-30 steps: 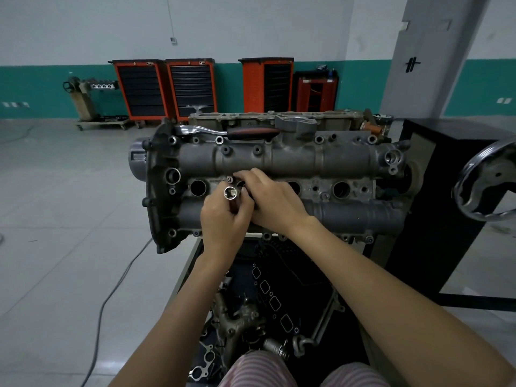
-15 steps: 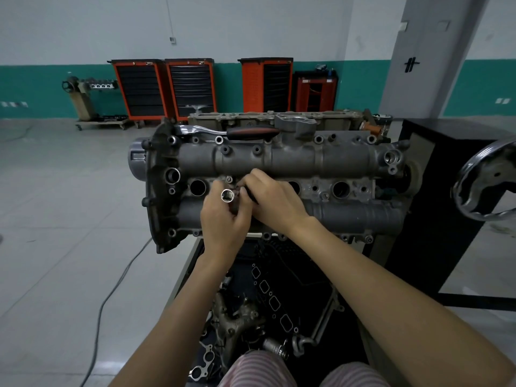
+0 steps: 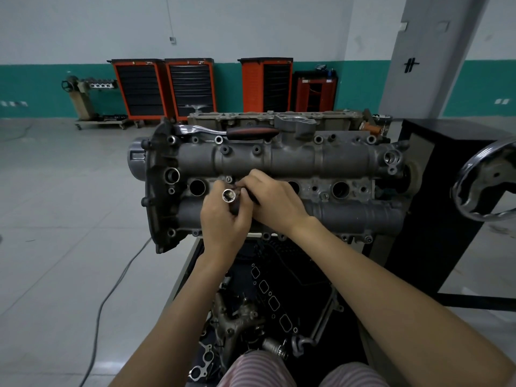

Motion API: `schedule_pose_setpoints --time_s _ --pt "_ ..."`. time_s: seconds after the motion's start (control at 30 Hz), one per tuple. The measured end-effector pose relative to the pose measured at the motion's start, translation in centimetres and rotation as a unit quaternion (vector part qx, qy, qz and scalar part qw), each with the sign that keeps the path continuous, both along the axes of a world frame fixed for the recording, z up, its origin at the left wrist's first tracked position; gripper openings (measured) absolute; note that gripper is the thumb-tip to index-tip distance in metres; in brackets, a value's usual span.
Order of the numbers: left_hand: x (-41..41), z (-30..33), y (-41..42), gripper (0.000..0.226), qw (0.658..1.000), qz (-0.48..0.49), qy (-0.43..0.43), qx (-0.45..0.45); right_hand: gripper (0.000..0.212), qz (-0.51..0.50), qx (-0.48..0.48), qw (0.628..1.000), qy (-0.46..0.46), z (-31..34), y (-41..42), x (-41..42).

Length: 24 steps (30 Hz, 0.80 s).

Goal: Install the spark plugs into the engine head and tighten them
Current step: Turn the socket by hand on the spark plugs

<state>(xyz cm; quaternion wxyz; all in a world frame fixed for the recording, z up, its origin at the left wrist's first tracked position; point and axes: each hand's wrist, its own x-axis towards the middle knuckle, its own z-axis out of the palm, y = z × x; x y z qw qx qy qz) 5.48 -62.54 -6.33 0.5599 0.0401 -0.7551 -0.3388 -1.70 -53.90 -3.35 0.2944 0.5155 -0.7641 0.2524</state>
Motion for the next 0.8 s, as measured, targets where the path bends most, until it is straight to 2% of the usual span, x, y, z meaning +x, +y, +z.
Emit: schedule_pose_setpoints --time_s 0.07,0.2,0.33,0.53,0.67,0.73,0.8 --pt "-0.09 0.16 0.06 0.037 1.000 0.004 -0.008 -0.003 0.009 0.012 -0.028 0.999 -0.027 0.26 0.15 0.12" --pt "-0.35 0.11 -0.03 0.047 0.999 0.031 -0.029 -0.013 0.014 0.006 -0.035 0.999 -0.033 0.36 0.29 -0.02" --pt "-0.14 -0.12 -0.14 0.037 1.000 0.015 -0.014 -0.005 0.030 -0.018 0.031 0.999 -0.030 0.11 -0.21 -0.13" --pt "-0.21 -0.01 -0.12 0.042 1.000 0.010 -0.022 -0.004 0.009 0.005 -0.020 1.000 -0.019 0.44 0.17 0.15" --pt "-0.24 0.42 0.01 0.041 0.999 0.030 -0.037 -0.013 0.013 0.001 -0.038 0.999 -0.020 0.41 0.25 0.33" --pt "-0.24 0.36 -0.02 0.034 0.999 0.023 -0.039 -0.005 0.012 -0.007 -0.022 1.000 -0.010 0.24 0.18 0.19" --pt "-0.21 0.15 -0.07 0.026 0.999 0.015 -0.040 -0.010 0.021 -0.019 0.007 1.000 -0.020 0.17 -0.05 0.00"
